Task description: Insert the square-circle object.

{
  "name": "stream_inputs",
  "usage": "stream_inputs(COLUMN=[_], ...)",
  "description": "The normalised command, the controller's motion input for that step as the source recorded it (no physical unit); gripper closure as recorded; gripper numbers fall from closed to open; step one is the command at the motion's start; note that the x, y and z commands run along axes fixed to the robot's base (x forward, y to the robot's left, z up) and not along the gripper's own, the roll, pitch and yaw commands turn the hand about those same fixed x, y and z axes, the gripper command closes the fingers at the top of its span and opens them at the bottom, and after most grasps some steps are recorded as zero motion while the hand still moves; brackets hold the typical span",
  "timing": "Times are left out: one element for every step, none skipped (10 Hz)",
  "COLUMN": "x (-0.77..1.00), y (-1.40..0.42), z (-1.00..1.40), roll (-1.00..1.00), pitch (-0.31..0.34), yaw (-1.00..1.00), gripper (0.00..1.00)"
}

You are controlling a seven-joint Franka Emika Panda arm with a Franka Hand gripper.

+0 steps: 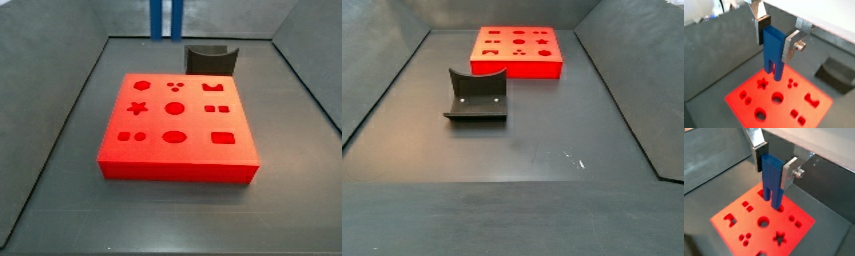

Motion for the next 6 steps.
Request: stream_inputs(x=[0.27,0.03,-0.07,-0.10,-0.15,-0.11], y=[-0.43,-0.41,-0.38,-0.42,-0.42,-0.23], z=[-0.67,-0.69,-0.56,-0.68,-0.64,-0.54], roll=[-0.10,-0.04,0.06,0.09,0.07,0.15], pitch=[-0.204,-0.189,-0.009,-0.021,-0.021,-0.019], yaw=[0.00,0.00,0.05,0.21,0.27,0.30], gripper=[1.00,1.00,1.00,1.00,1.00,1.00])
